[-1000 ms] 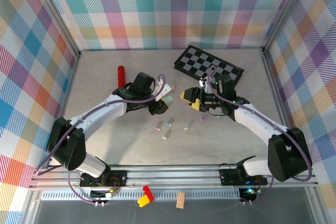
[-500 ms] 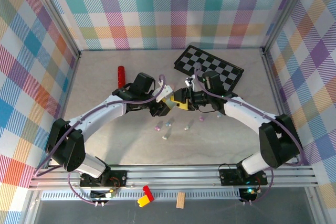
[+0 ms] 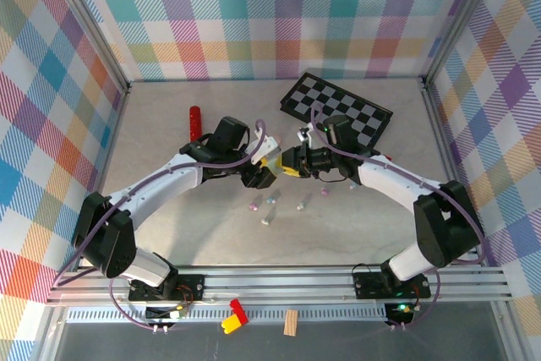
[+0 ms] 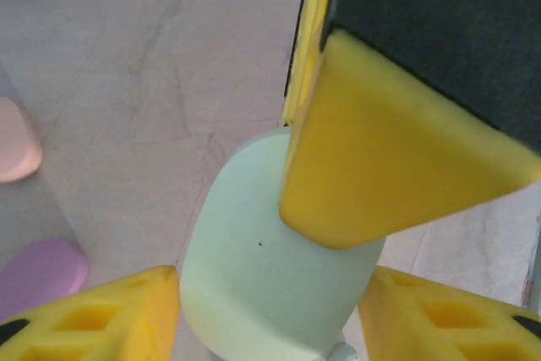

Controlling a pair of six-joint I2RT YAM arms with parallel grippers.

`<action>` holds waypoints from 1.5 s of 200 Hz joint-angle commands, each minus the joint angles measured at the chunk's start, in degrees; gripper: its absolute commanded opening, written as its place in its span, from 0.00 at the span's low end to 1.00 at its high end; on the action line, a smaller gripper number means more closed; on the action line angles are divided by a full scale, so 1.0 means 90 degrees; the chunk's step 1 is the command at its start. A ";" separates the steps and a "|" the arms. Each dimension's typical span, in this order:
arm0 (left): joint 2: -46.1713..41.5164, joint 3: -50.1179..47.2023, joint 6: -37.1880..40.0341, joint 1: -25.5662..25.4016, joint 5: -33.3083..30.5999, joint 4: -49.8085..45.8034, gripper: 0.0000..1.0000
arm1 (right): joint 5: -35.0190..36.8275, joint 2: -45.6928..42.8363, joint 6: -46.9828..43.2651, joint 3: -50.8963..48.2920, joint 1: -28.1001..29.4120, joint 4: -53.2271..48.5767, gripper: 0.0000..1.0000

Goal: Insert the wireless bluetooth earbuds into the charging case

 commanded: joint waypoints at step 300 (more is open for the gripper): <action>0.0081 -0.1942 -0.3527 0.0061 0.2694 1.1036 0.79 | -0.1366 -0.2095 0.4952 -0.0615 -0.0712 0.5323 0.17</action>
